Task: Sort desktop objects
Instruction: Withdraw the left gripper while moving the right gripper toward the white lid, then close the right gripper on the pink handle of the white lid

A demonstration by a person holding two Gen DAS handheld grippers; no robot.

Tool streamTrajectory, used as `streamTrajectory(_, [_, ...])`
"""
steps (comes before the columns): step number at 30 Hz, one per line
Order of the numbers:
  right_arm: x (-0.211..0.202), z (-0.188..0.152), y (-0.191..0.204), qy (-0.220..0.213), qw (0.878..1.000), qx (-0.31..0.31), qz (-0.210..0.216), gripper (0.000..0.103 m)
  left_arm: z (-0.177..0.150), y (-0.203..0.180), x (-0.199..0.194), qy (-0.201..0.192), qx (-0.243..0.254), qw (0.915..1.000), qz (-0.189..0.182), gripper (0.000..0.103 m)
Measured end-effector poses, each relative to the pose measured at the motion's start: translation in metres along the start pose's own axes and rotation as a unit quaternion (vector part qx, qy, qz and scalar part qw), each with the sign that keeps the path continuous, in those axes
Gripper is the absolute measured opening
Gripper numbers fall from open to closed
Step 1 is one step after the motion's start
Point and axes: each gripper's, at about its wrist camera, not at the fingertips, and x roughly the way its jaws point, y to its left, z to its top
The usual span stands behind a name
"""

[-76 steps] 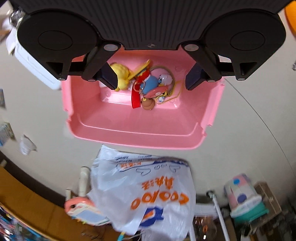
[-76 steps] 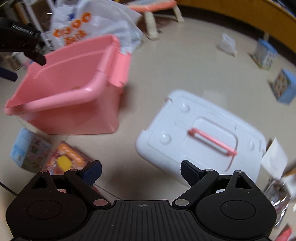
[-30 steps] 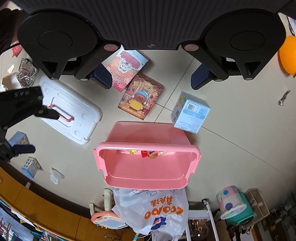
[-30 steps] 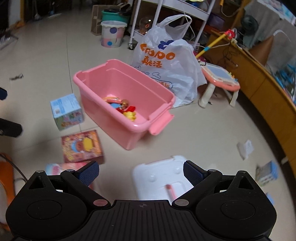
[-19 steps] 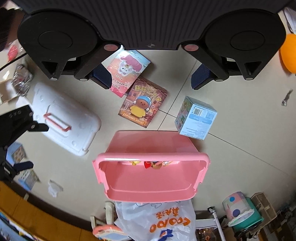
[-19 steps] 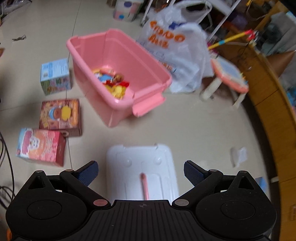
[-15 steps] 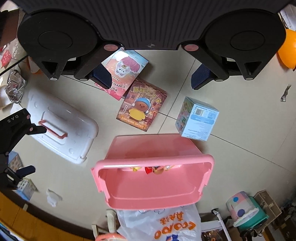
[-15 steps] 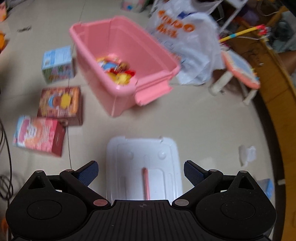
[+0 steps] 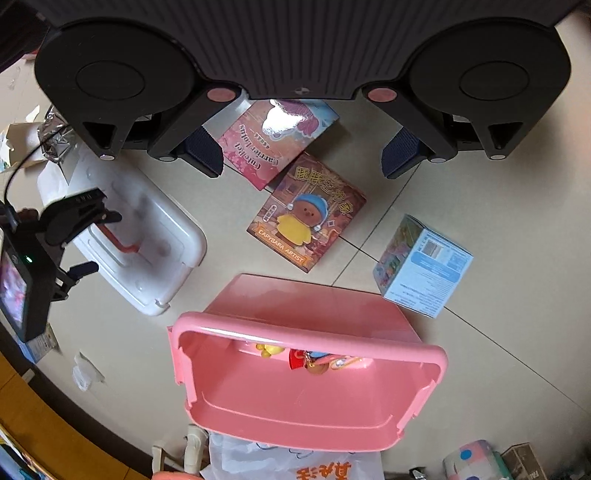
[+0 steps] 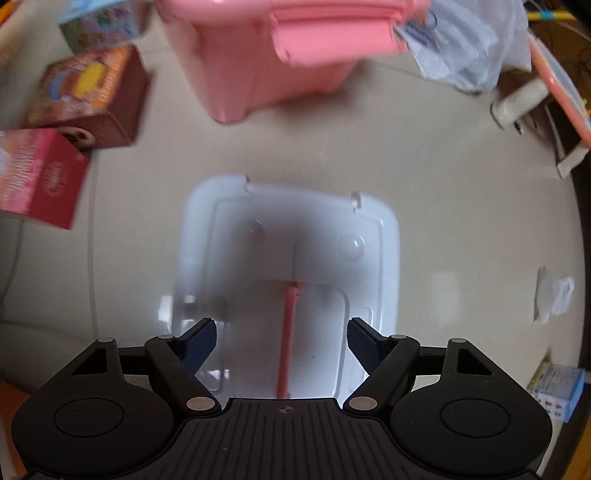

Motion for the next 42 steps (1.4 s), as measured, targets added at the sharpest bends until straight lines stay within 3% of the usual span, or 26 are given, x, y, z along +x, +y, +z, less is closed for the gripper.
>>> streamTrajectory(2, [0.009, -0.001, -0.001, 0.006, 1.0, -0.001, -0.009, 0.072, 0.0, -0.004, 0.003, 0.004, 0.013, 0.9999, -0.003, 0.095])
streamTrajectory(7, [0.03, -0.005, -0.007, 0.033, 0.999, 0.002, -0.018, 0.048, 0.0, -0.012, 0.007, 0.006, 0.038, 0.9993, -0.001, 0.095])
streamTrajectory(12, [0.041, -0.001, -0.01, 0.056, 0.998, -0.003, -0.024, 0.04, -0.001, -0.011, 0.013, 0.01, 0.041, 0.9991, 0.001, 0.095])
streamTrajectory(14, [0.044, 0.0, -0.008, 0.059, 0.998, -0.004, -0.018, 0.03, -0.003, -0.011, 0.015, 0.015, 0.042, 0.999, 0.004, 0.095])
streamTrajectory(16, [0.047, -0.001, -0.004, 0.067, 0.998, -0.009, -0.005, 0.007, -0.003, -0.011, 0.017, 0.017, 0.043, 0.9989, 0.007, 0.095])
streamTrajectory(28, [0.034, -0.021, 0.004, 0.056, 0.998, -0.009, -0.006, 0.005, 0.0, -0.019, 0.01, 0.009, 0.054, 0.9984, 0.012, 0.095])
streamTrajectory(37, [-0.016, -0.04, 0.012, 0.036, 0.999, -0.011, -0.022, 0.005, -0.004, -0.017, 0.002, 0.004, 0.052, 0.9984, 0.024, 0.095])
streamTrajectory(42, [-0.053, -0.051, 0.017, 0.016, 0.998, -0.022, -0.054, 0.0, -0.008, -0.007, -0.006, -0.001, 0.033, 0.9992, 0.024, 0.095])
